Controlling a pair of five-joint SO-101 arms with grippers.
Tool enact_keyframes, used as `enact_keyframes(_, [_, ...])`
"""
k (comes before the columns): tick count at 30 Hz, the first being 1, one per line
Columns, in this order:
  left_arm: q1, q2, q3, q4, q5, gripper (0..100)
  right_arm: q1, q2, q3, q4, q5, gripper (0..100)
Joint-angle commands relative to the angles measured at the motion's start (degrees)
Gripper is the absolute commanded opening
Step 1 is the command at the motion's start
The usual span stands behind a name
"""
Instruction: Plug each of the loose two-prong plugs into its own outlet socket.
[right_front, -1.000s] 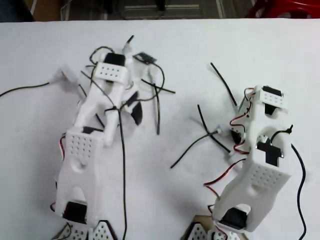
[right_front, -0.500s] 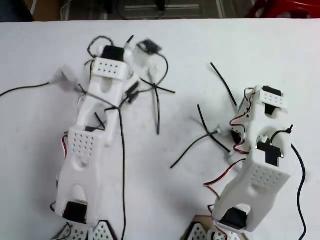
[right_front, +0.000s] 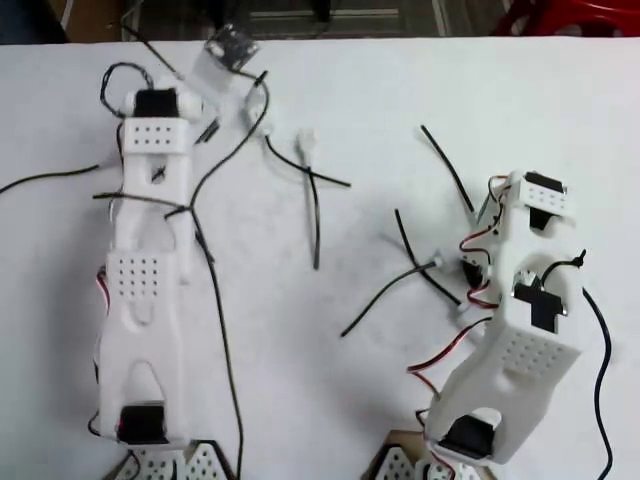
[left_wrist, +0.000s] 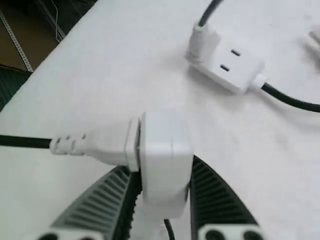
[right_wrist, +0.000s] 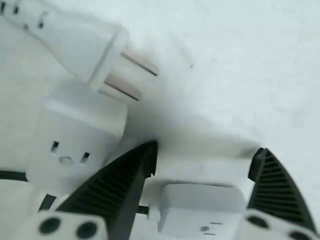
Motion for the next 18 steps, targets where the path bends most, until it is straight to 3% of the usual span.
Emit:
enact_keyframes(1, [-0.66, 3.56, -2.9, -5.89, -1.41, 11, -1.98, 0.48, 0.44, -0.66, -0.09, 31.6])
enact_keyframes(4, [-0.31, 7.52, -2.9, -6.77, -2.46, 13, -2.07, 0.48, 0.44, -0.66, -0.09, 31.6])
enact_keyframes(10, [-1.1, 8.92, -2.99, -7.91, 1.32, 36, -2.07, 0.48, 0.44, -0.66, -0.09, 31.6])
enact_keyframes(18, [-1.01, -6.81, -2.99, 3.69, 1.58, 38, -2.07, 0.48, 0.35, -0.75, 0.0, 31.6])
